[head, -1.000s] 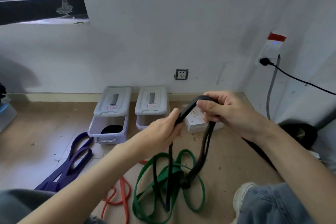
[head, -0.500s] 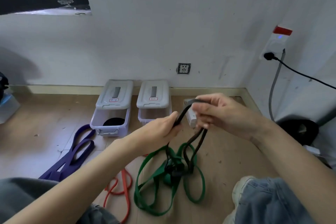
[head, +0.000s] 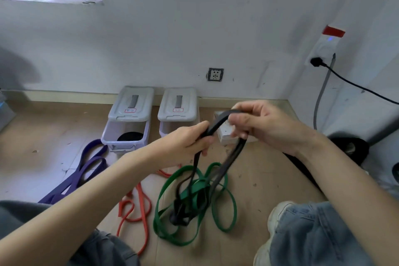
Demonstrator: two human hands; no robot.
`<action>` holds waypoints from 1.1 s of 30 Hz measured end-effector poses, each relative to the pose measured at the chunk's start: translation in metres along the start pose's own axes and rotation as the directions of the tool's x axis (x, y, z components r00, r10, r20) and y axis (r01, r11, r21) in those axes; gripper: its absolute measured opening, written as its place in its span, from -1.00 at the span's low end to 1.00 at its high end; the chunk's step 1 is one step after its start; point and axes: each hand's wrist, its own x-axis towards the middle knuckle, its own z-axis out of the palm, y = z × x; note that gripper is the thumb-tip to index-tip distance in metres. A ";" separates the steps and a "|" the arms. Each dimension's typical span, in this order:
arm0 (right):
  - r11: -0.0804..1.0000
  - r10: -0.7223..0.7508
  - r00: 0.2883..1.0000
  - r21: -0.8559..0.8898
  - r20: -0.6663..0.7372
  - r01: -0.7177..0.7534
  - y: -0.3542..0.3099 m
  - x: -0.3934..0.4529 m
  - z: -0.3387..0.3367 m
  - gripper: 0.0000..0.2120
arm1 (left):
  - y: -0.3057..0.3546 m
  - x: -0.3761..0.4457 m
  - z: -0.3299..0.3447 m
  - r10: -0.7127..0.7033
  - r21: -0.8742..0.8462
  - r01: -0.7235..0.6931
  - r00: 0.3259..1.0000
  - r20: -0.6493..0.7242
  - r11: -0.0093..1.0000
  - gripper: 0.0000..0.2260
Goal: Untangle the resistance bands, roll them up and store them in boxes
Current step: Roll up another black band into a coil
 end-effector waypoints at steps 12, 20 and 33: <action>0.979 0.103 0.991 -0.186 0.080 -0.087 0.010 -0.001 0.004 -0.75 | -0.002 -0.002 0.004 -0.016 0.061 0.015 1.000 0.021 0.998 -0.85; 0.843 0.314 0.941 -0.494 0.129 -0.214 0.005 -0.011 -0.018 -0.81 | -0.008 -0.007 0.007 -0.067 -0.016 0.066 0.996 -0.062 0.998 -0.79; 0.928 0.217 0.972 -0.330 0.095 -0.175 0.014 -0.007 0.005 -0.76 | 0.007 -0.005 -0.002 -0.137 -0.400 0.161 0.987 0.088 0.902 -0.79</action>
